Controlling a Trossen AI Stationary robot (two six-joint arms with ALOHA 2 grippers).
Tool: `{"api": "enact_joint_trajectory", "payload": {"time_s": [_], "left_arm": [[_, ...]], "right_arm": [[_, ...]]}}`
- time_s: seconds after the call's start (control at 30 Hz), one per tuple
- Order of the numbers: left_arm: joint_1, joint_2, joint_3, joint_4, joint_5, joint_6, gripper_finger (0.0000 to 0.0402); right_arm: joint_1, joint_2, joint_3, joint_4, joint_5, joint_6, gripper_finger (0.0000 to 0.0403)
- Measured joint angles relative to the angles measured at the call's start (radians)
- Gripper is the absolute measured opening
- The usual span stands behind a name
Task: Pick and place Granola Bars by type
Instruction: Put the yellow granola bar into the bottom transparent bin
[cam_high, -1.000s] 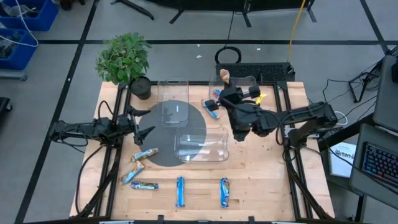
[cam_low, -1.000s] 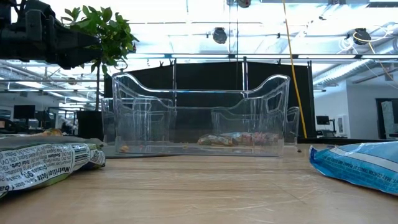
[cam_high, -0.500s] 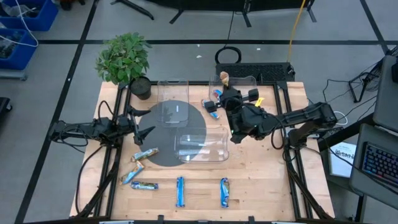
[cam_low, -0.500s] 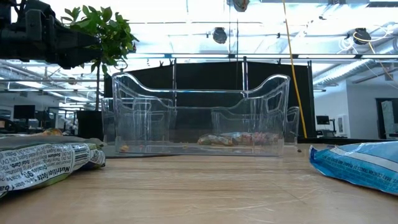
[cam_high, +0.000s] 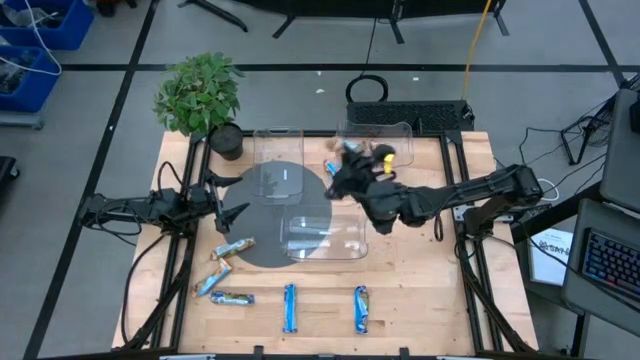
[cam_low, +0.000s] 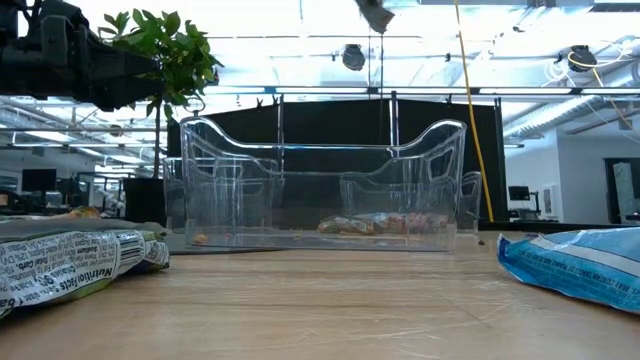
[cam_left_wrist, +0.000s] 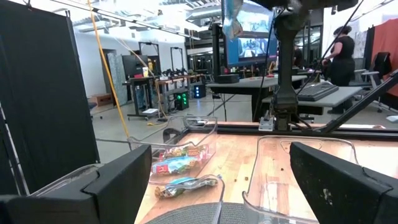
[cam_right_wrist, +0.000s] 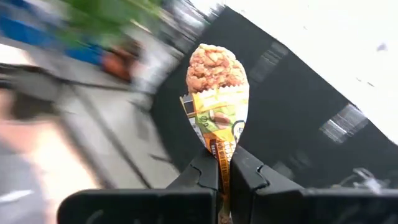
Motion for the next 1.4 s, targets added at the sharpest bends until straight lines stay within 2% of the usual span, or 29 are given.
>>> {"api": "enact_joint_trajectory", "payload": {"time_s": [0.07, 0.13, 0.2, 0.33, 0.43, 0.53, 0.67, 1.07, 1.27, 1.4], "left_arm": [[0.000, 0.000, 0.000, -0.001, 0.000, 0.000, 0.0379], [0.000, 0.000, 0.000, -0.001, 0.000, 0.000, 0.0379], [0.000, 0.000, 0.000, 0.000, 0.000, 0.000, 0.0379], [0.000, 0.000, 0.000, 0.000, 0.000, 0.000, 0.0379], [0.000, 0.000, 0.000, 0.000, 0.000, 0.000, 0.0379], [0.000, 0.000, 0.000, 0.000, 0.000, 0.000, 0.0379], [0.000, 0.000, 0.000, 0.000, 0.000, 0.000, 0.0379], [0.000, 0.000, 0.000, -0.001, 0.000, 0.000, 0.0379], [0.000, 0.000, 0.000, 0.000, 0.000, 0.000, 0.0379], [0.000, 0.000, 0.000, 0.001, 0.000, 0.000, 0.0379]], "right_arm": [[-0.014, -0.006, 0.008, -0.119, -0.170, 0.123, 0.0001], [-0.043, -0.010, 0.014, -0.211, -0.390, 0.281, 0.0001], [-0.069, -0.012, 0.015, -0.270, -0.525, 0.424, 0.0001], [-0.102, -0.013, 0.015, -0.409, -0.509, 0.719, 0.0001], [-0.126, -0.022, 0.015, -0.533, -0.512, 1.018, 0.0001], [-0.140, -0.025, 0.017, -0.629, -0.571, 1.299, 0.0001], [-0.136, -0.013, 0.017, -0.721, -0.645, 1.533, 0.0000], [-0.057, 0.031, 0.017, -0.941, -0.658, 2.034, 0.0000], [-0.006, 0.095, 0.017, -0.980, -0.753, 2.232, 0.0000], [0.015, 0.136, 0.016, -1.006, -0.829, 2.295, 0.0000]]}}
